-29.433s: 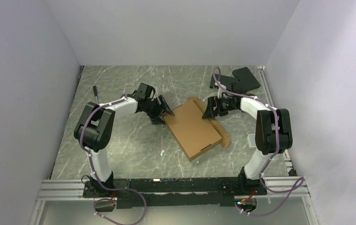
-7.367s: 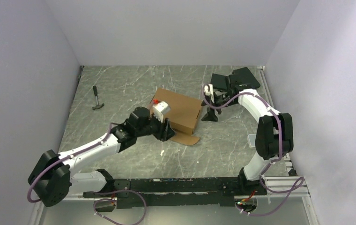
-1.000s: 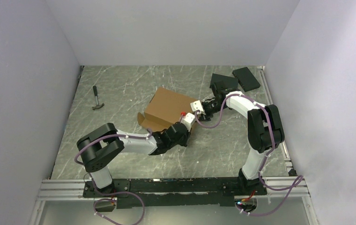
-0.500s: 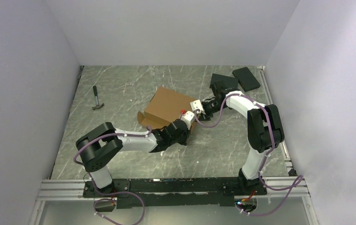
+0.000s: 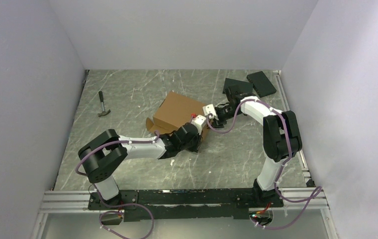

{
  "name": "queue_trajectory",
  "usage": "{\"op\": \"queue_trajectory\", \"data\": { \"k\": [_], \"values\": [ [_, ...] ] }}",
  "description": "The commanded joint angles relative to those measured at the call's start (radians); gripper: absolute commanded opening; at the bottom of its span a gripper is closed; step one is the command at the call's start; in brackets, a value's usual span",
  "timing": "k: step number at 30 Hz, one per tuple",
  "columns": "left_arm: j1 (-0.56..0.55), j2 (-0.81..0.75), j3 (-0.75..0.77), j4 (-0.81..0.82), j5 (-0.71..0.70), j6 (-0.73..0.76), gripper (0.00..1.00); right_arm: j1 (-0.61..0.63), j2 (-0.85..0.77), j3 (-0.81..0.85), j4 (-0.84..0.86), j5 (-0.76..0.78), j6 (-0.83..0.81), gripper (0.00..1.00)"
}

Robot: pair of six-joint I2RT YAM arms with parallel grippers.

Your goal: Fold the paper box

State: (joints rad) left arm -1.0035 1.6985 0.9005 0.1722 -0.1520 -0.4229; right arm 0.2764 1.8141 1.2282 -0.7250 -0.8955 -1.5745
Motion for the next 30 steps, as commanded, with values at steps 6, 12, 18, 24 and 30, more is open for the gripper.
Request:
{"op": "queue_trajectory", "data": {
  "k": [6, 12, 18, 24, 30],
  "values": [
    [0.025, -0.052, -0.105, 0.329, -0.015, -0.066, 0.0, 0.021, 0.02, 0.002, -0.076, -0.01, -0.017, 0.48],
    [0.03, -0.033, -0.099, 0.351, 0.002, -0.063, 0.0, 0.021, 0.015, -0.004, -0.083, -0.026, -0.031, 0.48],
    [0.032, -0.053, -0.104, 0.379, 0.007, -0.073, 0.0, 0.021, 0.014, -0.006, -0.083, -0.029, -0.036, 0.48],
    [0.032, -0.019, -0.049, 0.313, 0.025, -0.081, 0.0, 0.021, 0.01, -0.012, -0.079, -0.03, -0.035, 0.47],
    [0.034, 0.004, -0.008, 0.224, 0.007, -0.14, 0.0, 0.021, 0.007, -0.016, -0.075, -0.029, -0.035, 0.47]
  ]
}}
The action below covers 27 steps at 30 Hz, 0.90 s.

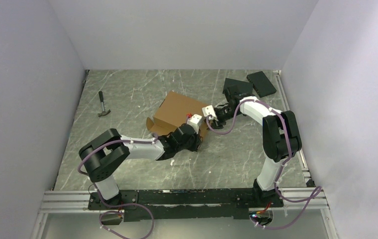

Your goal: Fold the paper box

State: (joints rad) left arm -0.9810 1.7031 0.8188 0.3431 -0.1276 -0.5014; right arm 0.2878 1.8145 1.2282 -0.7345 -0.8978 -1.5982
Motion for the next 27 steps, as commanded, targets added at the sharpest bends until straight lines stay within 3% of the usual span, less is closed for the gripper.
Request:
{"op": "queue_trajectory", "data": {
  "k": [1, 14, 21, 27],
  "values": [
    [0.011, 0.002, 0.081, 0.035, -0.024, -0.08, 0.0, 0.009, 0.005, -0.016, -0.065, -0.026, -0.01, 0.47],
    [0.034, 0.033, 0.124, -0.082, -0.045, -0.351, 0.09, 0.011, -0.006, -0.033, -0.051, -0.021, -0.015, 0.46],
    [0.04, 0.033, 0.138, -0.085, -0.032, -0.335, 0.19, 0.013, -0.005, -0.033, -0.051, -0.02, -0.015, 0.46],
    [0.051, 0.028, 0.131, -0.069, 0.007, -0.299, 0.22, 0.013, -0.005, -0.033, -0.052, -0.021, -0.017, 0.46]
  ]
}}
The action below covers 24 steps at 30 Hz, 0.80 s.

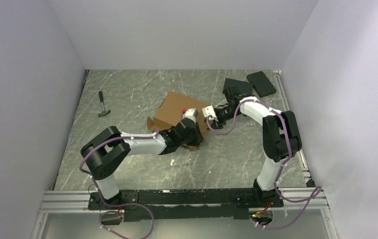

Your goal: Fold the paper box

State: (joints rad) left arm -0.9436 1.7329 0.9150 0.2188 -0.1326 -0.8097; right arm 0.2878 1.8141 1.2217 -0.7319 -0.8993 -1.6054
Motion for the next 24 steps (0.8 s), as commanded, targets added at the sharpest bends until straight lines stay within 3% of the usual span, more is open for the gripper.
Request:
{"op": "queue_trajectory", "data": {
  "k": [1, 5, 15, 24],
  "values": [
    [0.014, -0.005, 0.031, 0.058, 0.022, 0.017, 0.22, 0.013, -0.003, -0.027, -0.055, -0.019, -0.01, 0.46],
    [0.02, -0.023, 0.025, 0.048, 0.045, 0.053, 0.23, 0.013, -0.004, -0.027, -0.056, -0.02, -0.01, 0.46],
    [0.026, -0.106, -0.01, 0.024, 0.106, 0.137, 0.38, 0.013, -0.001, -0.023, -0.059, -0.02, -0.008, 0.46],
    [0.028, -0.136, -0.035, -0.046, 0.123, 0.161, 0.39, 0.013, -0.001, -0.022, -0.06, -0.018, -0.01, 0.46]
  ]
}}
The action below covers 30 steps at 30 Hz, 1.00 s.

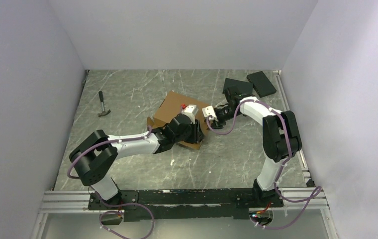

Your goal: Fold the paper box

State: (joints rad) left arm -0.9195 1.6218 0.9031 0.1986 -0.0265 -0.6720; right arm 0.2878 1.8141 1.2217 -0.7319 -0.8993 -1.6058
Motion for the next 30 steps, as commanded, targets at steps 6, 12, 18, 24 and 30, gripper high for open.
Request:
{"op": "queue_trajectory", "data": {
  "k": [6, 12, 18, 24, 30],
  "values": [
    [0.001, 0.002, -0.055, 0.029, 0.023, 0.023, 0.43, 0.013, 0.0, -0.021, -0.058, -0.018, -0.009, 0.46],
    [-0.004, 0.04, -0.043, 0.044, 0.029, 0.024, 0.41, 0.014, 0.001, -0.019, -0.06, -0.016, -0.008, 0.46],
    [-0.006, 0.078, -0.029, 0.065, 0.046, 0.017, 0.34, 0.014, 0.003, -0.019, -0.061, -0.016, -0.008, 0.46],
    [-0.008, 0.092, -0.02, 0.069, 0.058, 0.011, 0.27, 0.014, 0.003, -0.018, -0.06, -0.016, -0.007, 0.46],
    [-0.007, 0.101, -0.008, 0.074, 0.067, 0.007, 0.09, 0.014, 0.002, -0.019, -0.061, -0.015, -0.008, 0.46]
  ]
}}
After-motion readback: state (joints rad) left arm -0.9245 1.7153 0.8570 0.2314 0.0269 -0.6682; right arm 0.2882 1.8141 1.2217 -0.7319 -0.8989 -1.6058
